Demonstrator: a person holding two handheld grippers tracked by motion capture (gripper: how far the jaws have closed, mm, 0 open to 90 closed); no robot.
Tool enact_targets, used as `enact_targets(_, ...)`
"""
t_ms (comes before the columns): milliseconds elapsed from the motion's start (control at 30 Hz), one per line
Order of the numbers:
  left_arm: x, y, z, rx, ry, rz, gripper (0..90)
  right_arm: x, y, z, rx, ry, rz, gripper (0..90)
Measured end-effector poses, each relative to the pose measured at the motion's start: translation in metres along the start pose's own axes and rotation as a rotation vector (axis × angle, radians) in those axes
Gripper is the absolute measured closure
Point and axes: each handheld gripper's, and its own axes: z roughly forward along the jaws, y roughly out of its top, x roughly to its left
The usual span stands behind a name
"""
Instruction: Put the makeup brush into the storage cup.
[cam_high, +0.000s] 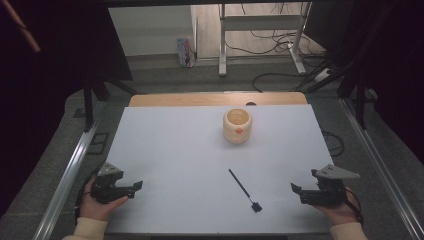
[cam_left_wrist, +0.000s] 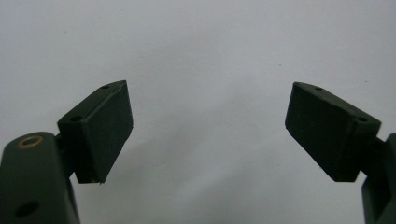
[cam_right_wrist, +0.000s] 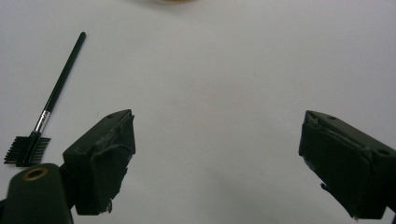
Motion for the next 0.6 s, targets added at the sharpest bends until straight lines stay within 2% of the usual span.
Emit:
enact_targets(100,0.0012,0.0007,0.0002,-0.004,0.0,-0.004,15.9,-0.0015,-0.0018,0.0025,0.018,0.008,0.002,11.2)
enact_targets(267,0.003,-0.0017,-0.0004,0.0,-0.005,-0.006,15.9,-0.0015,-0.0005,0.0024,0.018,-0.001,0.011,10.9)
enact_targets(600,-0.0039,0.0031,0.0017,-0.004,-0.003,0.032,16.0,0.0012,-0.0009,-0.0048,0.018,-0.028,0.021,10.8)
